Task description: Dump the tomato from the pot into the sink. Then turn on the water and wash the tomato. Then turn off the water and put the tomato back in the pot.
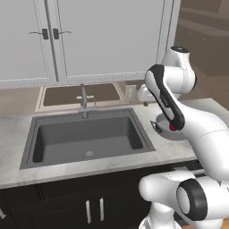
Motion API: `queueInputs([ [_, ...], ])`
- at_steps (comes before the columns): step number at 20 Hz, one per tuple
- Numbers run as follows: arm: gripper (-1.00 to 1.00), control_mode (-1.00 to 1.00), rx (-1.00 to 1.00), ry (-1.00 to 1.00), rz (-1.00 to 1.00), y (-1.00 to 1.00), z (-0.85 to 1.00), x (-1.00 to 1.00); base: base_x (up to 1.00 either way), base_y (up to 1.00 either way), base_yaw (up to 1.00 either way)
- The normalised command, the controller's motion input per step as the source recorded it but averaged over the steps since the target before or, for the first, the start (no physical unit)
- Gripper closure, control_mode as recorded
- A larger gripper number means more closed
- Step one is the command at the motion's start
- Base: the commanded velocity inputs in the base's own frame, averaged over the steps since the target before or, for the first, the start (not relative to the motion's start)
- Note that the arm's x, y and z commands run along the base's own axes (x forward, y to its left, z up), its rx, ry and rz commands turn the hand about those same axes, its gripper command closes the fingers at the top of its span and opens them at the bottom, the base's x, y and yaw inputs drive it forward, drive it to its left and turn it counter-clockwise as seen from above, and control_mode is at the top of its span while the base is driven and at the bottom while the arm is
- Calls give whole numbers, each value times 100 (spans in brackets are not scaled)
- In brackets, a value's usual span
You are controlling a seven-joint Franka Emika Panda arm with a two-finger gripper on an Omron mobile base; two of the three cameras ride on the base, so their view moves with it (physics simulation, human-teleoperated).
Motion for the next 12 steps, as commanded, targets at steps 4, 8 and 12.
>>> queueInputs([
  [4, -100, 100, 0, 0, 0, 0, 0, 0, 36, -22, 0],
  [8, -100, 100, 0, 0, 0, 0, 0, 0, 52, -4, 0],
  [12, -100, 100, 0, 0, 0, 0, 0, 0, 62, 0, 0],
])
